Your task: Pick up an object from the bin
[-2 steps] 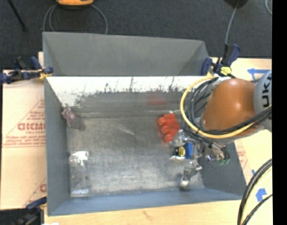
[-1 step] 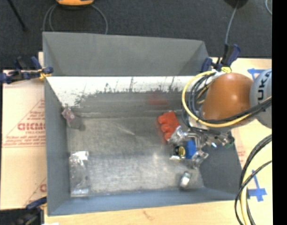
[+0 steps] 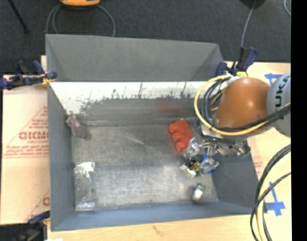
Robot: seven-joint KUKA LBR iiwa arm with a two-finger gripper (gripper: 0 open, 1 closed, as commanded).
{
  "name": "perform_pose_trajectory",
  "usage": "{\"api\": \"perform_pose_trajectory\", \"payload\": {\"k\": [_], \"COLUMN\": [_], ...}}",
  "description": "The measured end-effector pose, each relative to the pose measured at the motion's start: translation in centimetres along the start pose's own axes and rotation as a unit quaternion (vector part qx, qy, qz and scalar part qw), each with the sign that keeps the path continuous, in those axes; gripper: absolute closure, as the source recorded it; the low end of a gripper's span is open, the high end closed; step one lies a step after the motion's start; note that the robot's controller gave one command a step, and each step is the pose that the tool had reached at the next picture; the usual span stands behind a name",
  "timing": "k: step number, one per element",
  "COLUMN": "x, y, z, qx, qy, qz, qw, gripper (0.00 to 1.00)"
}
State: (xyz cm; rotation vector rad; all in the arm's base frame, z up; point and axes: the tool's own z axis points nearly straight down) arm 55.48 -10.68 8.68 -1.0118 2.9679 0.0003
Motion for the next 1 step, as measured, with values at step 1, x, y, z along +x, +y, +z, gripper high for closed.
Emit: {"api": "perform_pose_trajectory", "payload": {"k": [1], "x": [-0.76], "y": [-3.33], "z": [-12.91], "qx": [0.003], "qy": [-0.0001], "qz": [-0.164], "qw": [0.9865], "gripper": [1.00]}}
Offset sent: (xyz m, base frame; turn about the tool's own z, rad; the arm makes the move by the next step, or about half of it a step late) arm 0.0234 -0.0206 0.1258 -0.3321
